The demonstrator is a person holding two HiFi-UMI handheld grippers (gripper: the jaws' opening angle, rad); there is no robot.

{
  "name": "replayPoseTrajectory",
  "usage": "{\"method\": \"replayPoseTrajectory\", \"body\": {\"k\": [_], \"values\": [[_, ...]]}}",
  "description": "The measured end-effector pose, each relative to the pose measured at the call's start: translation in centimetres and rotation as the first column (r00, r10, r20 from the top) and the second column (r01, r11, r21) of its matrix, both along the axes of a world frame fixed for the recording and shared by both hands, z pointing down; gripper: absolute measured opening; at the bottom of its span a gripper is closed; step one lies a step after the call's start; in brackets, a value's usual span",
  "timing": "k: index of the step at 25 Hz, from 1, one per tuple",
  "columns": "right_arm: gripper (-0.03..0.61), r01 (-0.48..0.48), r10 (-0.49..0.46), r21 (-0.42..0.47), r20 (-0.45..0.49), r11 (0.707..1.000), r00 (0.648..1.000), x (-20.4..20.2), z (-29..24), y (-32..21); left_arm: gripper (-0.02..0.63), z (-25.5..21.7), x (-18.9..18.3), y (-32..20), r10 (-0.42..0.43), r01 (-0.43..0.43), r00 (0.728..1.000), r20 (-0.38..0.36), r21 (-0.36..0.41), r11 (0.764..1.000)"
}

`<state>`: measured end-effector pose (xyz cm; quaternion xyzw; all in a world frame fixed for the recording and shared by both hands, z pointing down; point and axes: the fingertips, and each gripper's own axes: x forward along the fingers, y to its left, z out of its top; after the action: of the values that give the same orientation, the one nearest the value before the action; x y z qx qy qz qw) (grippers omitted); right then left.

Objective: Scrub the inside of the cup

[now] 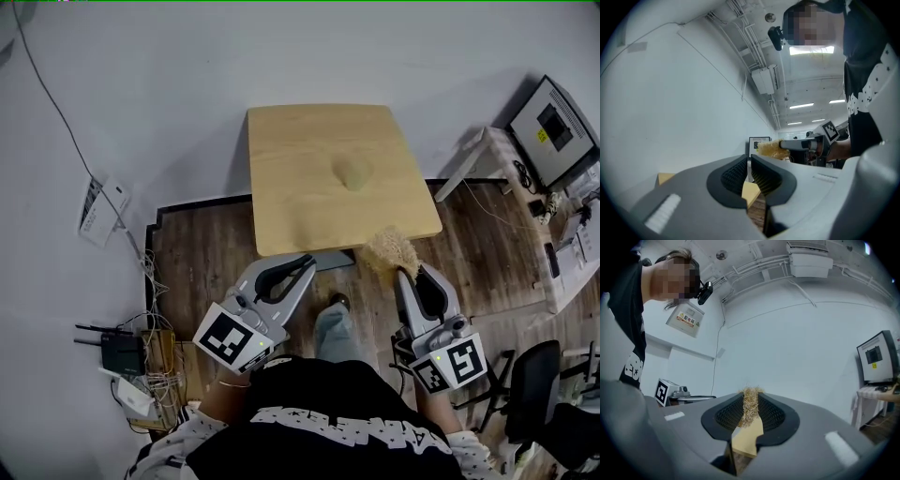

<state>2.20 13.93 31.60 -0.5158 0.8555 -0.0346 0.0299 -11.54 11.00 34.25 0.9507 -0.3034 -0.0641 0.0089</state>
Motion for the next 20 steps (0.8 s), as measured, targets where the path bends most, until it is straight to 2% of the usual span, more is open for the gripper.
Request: {"method": "replayPoseTrajectory", "body": {"k": [8, 13, 17, 20], "values": [[0.103, 0.036, -0.036, -0.011, 0.025, 0.999, 0.999, 2.2, 0.3, -6.0, 0.012, 0.3, 2.2, -4.8, -0.024, 0.024, 0.999, 0.036, -0.02, 1.0], [0.104, 0.055, -0.055, -0.009, 0.03, 0.998, 0.998, 5.0, 0.0, -10.8, 0.038, 0.0, 5.0, -8.6, -0.03, 0.03, 0.999, 0.018, 0.015, 0.999], [0.104, 0.056, -0.055, -0.017, 0.04, 0.998, 0.998, 7.8, 0.0, -14.9, 0.059, 0.7, 7.6, -11.4, -0.03, 0.035, 0.995, 0.097, -0.044, 0.998], [0.104, 0.068, -0.067, -0.021, 0.035, 0.997, 0.997, 9.2, 0.2, -17.7, 0.072, 1.7, 8.6, -14.0, -0.06, 0.067, 0.99, 0.126, -0.051, 0.996]]}}
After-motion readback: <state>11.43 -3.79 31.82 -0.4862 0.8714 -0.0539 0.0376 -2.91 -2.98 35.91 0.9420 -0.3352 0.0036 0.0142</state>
